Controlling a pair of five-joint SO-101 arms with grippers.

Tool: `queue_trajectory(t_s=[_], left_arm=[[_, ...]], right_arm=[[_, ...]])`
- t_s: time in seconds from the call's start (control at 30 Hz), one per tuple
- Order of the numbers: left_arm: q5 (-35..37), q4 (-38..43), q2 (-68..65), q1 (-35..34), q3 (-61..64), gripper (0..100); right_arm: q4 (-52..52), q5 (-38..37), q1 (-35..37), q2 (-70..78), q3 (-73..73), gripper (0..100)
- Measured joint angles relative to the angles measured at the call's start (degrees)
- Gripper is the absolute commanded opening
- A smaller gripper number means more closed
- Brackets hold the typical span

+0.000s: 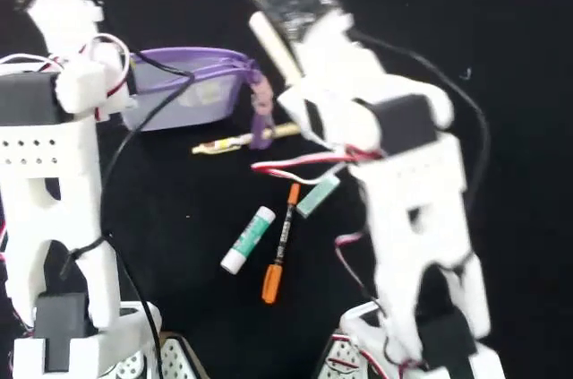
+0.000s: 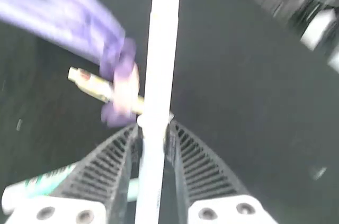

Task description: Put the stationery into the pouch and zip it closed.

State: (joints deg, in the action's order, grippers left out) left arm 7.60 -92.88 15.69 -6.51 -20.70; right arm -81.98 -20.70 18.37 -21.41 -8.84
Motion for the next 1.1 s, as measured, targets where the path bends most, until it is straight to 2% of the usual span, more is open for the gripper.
queue_trajectory(t_s=[0.1,0.3,0.5,0.67,0.93,1.1], left_arm=[[0.18,0.0,0.0,1.32,0.0,3],[1.32,0.26,0.0,4.57,1.32,3],[1.76,4.75,0.0,5.1,6.07,3],[1.76,5.8,0.0,5.19,6.24,3],[1.76,5.8,0.0,5.27,6.24,3],[1.76,5.8,0.0,5.27,6.24,3]], right_arm=[[3.08,1.14,0.26,-2.37,0.0,1.1],[11.34,8.35,0.18,-3.08,0.0,1.1],[21.01,12.92,0.18,-5.8,3.16,1.1],[32.79,15.12,1.41,-12.13,14.68,1.1],[57.85,15.3,11.96,-21.01,39.38,1.1],[71.12,15.38,13.54,-22.59,48.7,1.1]])
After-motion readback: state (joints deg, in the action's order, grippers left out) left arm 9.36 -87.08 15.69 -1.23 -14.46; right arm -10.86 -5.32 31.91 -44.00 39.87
